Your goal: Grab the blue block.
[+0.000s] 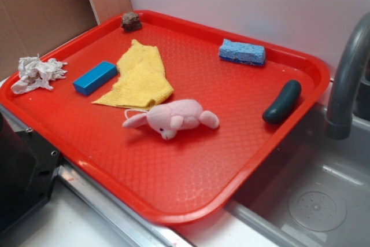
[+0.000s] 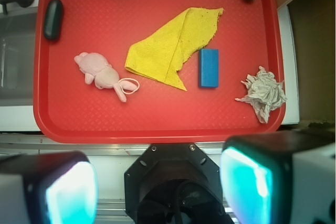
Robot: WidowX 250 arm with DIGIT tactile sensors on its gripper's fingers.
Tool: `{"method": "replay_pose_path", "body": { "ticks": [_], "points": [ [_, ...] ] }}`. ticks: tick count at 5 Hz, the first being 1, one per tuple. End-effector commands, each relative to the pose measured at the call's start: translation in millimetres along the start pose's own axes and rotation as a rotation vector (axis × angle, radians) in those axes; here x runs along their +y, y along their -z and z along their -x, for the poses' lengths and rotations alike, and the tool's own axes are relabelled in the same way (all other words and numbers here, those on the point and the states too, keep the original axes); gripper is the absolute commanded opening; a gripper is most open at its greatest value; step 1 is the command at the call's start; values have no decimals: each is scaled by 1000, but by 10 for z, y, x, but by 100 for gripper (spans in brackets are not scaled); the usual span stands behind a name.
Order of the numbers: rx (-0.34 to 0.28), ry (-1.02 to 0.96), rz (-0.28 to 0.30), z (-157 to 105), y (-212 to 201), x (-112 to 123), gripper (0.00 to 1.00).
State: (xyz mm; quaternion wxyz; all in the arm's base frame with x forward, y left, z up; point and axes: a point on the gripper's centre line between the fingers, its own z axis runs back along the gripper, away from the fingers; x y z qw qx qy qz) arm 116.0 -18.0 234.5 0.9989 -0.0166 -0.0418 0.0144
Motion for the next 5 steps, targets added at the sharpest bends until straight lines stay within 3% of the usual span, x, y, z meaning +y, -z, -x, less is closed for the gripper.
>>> {"method": "replay_pose_path", "body": {
  "ticks": [1,2,3,4,5],
  "points": [
    [0,0,0,0,0,0,100],
    [47,-170,-37,-251,506,500,100],
    [37,-245,-81,-365,890,811,100],
    [31,-133,10,-511,1341,916,100],
    [78,-56,-65,-571,1691,1036,100]
  ]
}}
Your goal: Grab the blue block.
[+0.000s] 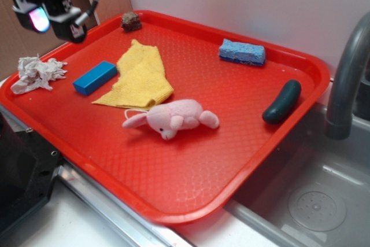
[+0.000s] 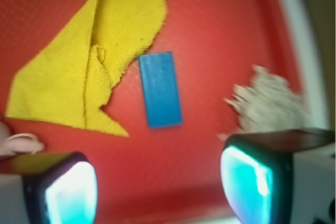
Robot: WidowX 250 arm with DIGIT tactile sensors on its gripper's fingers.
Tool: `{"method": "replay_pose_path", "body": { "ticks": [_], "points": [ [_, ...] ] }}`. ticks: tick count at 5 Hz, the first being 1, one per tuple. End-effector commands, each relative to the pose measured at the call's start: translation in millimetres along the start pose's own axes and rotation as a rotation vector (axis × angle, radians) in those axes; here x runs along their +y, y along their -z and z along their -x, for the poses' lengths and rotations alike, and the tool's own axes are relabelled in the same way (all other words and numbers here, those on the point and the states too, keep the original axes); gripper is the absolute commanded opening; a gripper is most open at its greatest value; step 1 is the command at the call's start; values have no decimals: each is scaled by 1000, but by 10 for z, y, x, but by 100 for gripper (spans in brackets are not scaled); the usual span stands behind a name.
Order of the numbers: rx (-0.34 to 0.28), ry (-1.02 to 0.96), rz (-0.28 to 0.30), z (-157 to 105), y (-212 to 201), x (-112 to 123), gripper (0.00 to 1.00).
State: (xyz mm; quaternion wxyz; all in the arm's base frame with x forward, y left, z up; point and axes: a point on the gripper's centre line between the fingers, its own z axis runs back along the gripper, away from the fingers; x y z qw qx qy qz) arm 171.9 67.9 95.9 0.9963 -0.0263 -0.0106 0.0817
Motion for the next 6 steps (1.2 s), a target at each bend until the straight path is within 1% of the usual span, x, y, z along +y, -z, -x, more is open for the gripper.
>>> {"method": "replay_pose_path", "body": {
  "ticks": [1,2,3,4,5,6],
  "points": [
    [10,114,-67,-238,433,144,100],
    [42,149,-52,-254,659,-21,100],
    [65,141,-59,-213,740,-65,55],
    [96,110,-64,-123,857,28,3],
    [112,99,-79,-127,854,63,55],
    [116,77,-60,-129,800,79,100]
  ]
}}
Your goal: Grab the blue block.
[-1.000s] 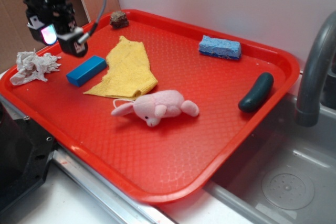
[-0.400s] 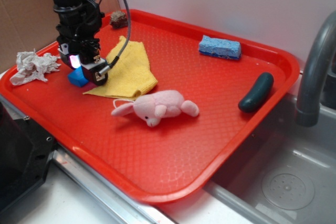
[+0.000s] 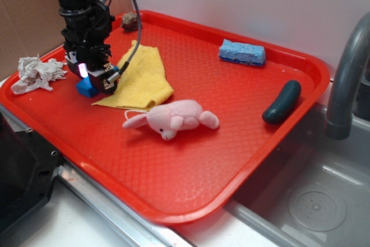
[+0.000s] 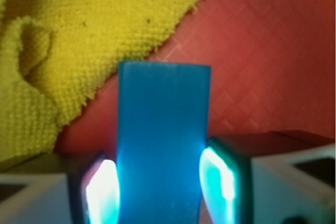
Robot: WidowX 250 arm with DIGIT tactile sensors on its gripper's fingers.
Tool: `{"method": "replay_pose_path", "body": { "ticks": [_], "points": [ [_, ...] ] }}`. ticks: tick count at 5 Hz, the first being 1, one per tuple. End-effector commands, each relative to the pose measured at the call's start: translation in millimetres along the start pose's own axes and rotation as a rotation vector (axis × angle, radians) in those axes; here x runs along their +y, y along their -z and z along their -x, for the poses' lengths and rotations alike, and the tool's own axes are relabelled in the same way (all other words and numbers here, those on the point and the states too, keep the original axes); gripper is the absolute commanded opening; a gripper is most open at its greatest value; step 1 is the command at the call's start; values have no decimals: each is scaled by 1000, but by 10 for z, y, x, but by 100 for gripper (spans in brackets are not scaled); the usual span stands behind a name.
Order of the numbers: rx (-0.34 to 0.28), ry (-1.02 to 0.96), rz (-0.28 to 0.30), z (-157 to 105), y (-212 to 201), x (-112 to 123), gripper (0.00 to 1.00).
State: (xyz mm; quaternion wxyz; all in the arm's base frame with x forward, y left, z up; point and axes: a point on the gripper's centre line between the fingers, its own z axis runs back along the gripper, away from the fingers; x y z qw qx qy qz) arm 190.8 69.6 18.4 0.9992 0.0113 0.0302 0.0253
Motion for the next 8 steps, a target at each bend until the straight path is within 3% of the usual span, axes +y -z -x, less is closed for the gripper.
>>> {"method": "replay_pose_path", "body": {
  "ticks": [1,2,3,4,5,6,7,8],
  "points": [
    [69,-40,1,90,149,70,100],
    [53,-46,-7,98,128,73,6],
    [29,-49,-12,99,-29,74,0],
    [-69,10,-14,132,-527,-42,0],
    [-140,-85,-40,229,-1030,-351,0],
    [-150,-14,-3,321,-1544,-683,0],
    [-156,-64,48,353,-2063,-860,0],
    [-99,-126,80,324,-2233,-865,0]
  ]
}}
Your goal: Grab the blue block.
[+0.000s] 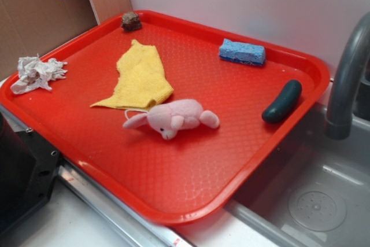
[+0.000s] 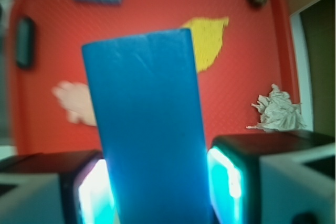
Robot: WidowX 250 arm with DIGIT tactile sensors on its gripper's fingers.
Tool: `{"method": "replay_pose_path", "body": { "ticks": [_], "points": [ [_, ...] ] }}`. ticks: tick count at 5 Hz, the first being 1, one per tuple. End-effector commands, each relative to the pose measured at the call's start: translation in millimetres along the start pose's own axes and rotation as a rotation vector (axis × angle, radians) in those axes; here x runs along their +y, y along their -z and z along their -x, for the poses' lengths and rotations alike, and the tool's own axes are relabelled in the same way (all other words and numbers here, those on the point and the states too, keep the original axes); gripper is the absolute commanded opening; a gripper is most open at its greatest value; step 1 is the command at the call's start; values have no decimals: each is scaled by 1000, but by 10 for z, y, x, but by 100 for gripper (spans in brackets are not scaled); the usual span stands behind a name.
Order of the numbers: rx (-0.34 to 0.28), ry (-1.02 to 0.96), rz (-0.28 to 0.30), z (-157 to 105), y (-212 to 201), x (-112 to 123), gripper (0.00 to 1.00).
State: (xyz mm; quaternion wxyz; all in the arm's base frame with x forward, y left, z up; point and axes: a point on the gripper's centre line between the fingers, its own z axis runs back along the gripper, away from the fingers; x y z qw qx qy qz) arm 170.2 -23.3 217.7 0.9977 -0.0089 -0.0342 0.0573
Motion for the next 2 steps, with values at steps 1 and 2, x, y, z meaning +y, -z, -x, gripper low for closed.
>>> {"method": "replay_pose_path", "body": {
  "ticks": [1,2],
  "points": [
    [57,-159,54,-19,-285,65,0],
    [44,-243,-58,55,-182,209,0]
  ]
}}
